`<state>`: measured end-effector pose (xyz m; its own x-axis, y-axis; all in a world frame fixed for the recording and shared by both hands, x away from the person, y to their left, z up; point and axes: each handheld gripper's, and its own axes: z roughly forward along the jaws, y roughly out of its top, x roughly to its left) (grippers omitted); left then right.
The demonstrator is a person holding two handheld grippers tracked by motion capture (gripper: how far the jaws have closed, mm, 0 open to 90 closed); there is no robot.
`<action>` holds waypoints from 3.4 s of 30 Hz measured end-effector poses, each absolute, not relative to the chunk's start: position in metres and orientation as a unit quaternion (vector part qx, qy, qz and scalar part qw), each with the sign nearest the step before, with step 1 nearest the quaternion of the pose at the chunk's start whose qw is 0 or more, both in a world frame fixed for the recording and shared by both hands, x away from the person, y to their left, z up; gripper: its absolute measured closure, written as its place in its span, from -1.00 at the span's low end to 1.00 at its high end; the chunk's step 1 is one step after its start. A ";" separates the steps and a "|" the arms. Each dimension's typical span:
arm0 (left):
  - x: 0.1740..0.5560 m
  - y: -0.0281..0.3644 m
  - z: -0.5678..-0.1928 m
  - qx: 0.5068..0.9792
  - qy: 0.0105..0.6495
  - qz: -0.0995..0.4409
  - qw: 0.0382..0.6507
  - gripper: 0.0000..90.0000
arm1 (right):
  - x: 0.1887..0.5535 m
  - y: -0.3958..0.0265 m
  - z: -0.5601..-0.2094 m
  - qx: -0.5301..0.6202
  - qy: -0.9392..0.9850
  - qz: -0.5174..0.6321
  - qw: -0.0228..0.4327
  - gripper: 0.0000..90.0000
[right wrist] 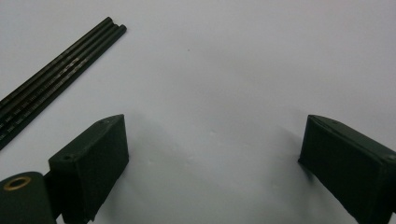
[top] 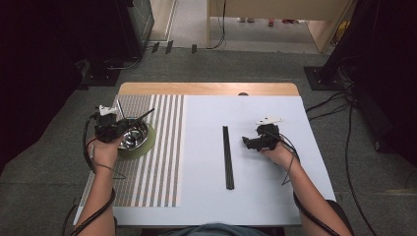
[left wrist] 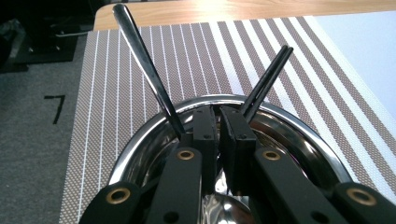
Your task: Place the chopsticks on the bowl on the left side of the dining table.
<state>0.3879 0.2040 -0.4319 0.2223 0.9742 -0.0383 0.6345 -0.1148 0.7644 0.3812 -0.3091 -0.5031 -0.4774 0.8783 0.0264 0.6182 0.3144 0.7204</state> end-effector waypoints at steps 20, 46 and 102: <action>0.394 0.202 -0.438 0.716 0.560 0.245 0.337 0.89 | 0.381 -0.309 -0.503 0.475 0.788 0.343 0.190 -0.84; 0.387 0.189 -0.441 0.753 0.526 0.219 0.330 0.85 | 0.381 -0.309 -0.503 0.474 0.788 0.343 0.190 -0.84; 0.337 0.227 -0.437 0.747 0.542 0.204 0.326 0.85 | 0.381 -0.309 -0.503 0.476 0.788 0.342 0.189 -0.84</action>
